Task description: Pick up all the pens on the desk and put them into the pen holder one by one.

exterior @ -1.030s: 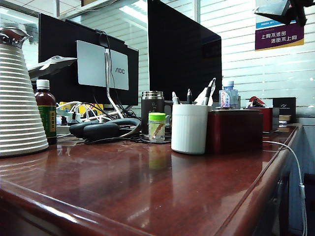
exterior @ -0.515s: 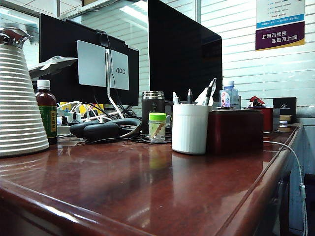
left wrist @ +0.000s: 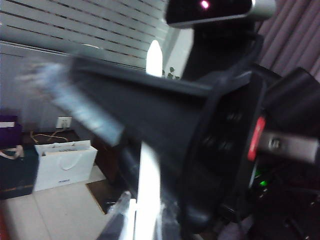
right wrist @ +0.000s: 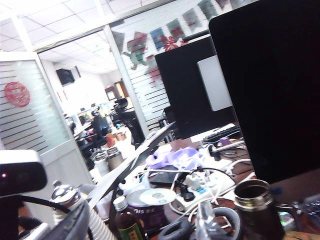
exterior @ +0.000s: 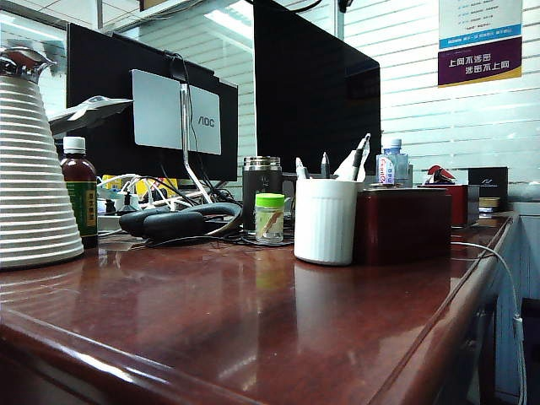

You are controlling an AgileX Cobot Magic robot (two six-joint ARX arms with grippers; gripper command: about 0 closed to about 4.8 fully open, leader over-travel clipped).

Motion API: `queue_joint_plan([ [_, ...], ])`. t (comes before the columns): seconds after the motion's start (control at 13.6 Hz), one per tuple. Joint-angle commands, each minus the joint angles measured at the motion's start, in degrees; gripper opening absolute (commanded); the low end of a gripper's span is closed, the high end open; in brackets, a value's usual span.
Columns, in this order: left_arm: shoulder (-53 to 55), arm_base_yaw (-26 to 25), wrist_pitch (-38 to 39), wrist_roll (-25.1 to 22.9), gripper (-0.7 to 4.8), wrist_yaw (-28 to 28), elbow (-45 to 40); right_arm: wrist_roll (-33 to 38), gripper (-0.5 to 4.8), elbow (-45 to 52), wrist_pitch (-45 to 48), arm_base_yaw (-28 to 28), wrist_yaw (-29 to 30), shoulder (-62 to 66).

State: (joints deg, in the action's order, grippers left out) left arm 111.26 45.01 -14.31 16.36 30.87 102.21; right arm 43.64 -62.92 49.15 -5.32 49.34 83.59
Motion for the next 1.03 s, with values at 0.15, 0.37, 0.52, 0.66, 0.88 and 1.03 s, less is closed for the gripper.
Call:
queue_joint_plan([
  [0.15,-0.26,-0.44,-0.55,-1.66,-0.05,-0.48,0.13,3.34,2.46,-1.01,1.25,-2.27,1.03,-0.42],
  [0.37,-0.24,-0.44,0.09,-3.72,-0.05,-2.8,0.13,4.02,1.08,-1.03,1.27,-2.27,1.2,-0.42],
  [0.52,-0.24,-0.48,0.13,-4.37,-0.05,-3.72,0.13,4.44,1.05,-1.03,1.31,-2.29,1.81,-0.42],
  [0.66,-0.13,-0.79,0.17,-4.37,-0.05,-4.11,0.13,4.44,1.05,-1.05,1.27,-2.29,3.28,-0.42],
  [0.88,-0.13,-1.46,0.52,-4.76,-0.05,-4.07,0.13,4.81,-0.06,-1.05,1.29,-2.29,3.34,-0.42],
  [1.03,-0.15,-1.77,1.07,-5.44,-0.05,-4.07,0.13,4.81,-0.06,-1.05,1.31,-2.29,3.3,-0.42],
])
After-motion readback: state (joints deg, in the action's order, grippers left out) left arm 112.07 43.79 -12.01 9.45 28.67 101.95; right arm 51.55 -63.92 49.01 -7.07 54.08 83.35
